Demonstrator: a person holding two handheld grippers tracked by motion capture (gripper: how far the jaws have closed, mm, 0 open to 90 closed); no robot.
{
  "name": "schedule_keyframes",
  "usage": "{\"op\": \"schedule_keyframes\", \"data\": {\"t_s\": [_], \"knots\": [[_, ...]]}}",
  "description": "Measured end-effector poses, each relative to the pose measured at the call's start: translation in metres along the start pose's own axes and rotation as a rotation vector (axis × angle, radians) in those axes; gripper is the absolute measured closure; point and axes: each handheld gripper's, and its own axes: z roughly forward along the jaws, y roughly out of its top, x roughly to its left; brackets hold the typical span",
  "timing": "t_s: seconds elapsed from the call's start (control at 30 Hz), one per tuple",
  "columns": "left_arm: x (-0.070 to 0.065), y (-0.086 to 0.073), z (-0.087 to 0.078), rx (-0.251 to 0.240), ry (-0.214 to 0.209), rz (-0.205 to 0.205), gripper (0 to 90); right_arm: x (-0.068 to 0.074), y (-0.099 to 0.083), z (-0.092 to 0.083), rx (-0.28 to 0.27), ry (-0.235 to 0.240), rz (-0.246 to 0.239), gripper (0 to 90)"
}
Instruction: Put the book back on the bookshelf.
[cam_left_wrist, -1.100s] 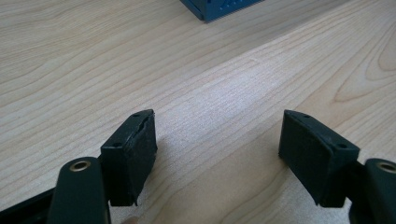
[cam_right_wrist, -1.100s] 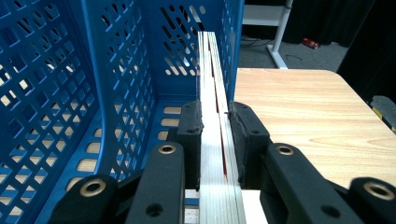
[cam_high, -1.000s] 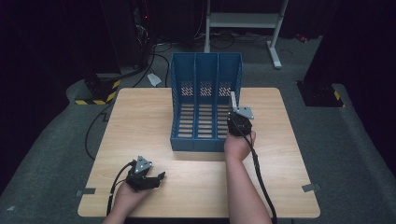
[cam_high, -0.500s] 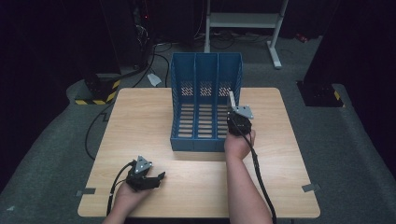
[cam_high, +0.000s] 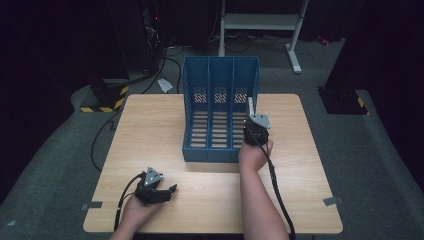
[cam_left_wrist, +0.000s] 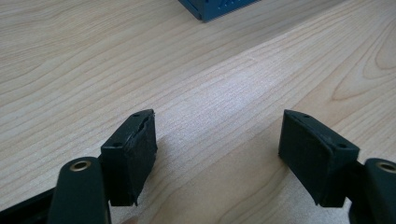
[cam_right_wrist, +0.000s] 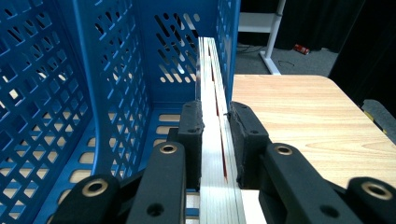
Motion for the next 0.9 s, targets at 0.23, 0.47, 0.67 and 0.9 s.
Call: {"op": "schedule_keyframes", "data": {"t_s": [0.23, 0.47, 0.67, 0.9], "knots": [[-0.0002, -0.0001, 0.0, 0.0, -0.002, -0.002, 27.8, -0.0037, 0.0023, 0.0001, 0.024, 0.019, 0.018, 72.3], [0.0, -0.0001, 0.0001, -0.002, -0.001, 0.001, 27.8, -0.0031, 0.002, 0.0005, 0.032, 0.049, 0.0, 66.0], [-0.0002, -0.0002, 0.0001, -0.002, -0.003, -0.001, 27.8, -0.0027, 0.0012, 0.0016, 0.046, 0.065, -0.004, 61.7], [-0.0001, -0.0001, 0.0, -0.001, -0.004, -0.001, 27.8, -0.0039, 0.0012, 0.0027, 0.059, 0.08, -0.008, 55.1]]}}
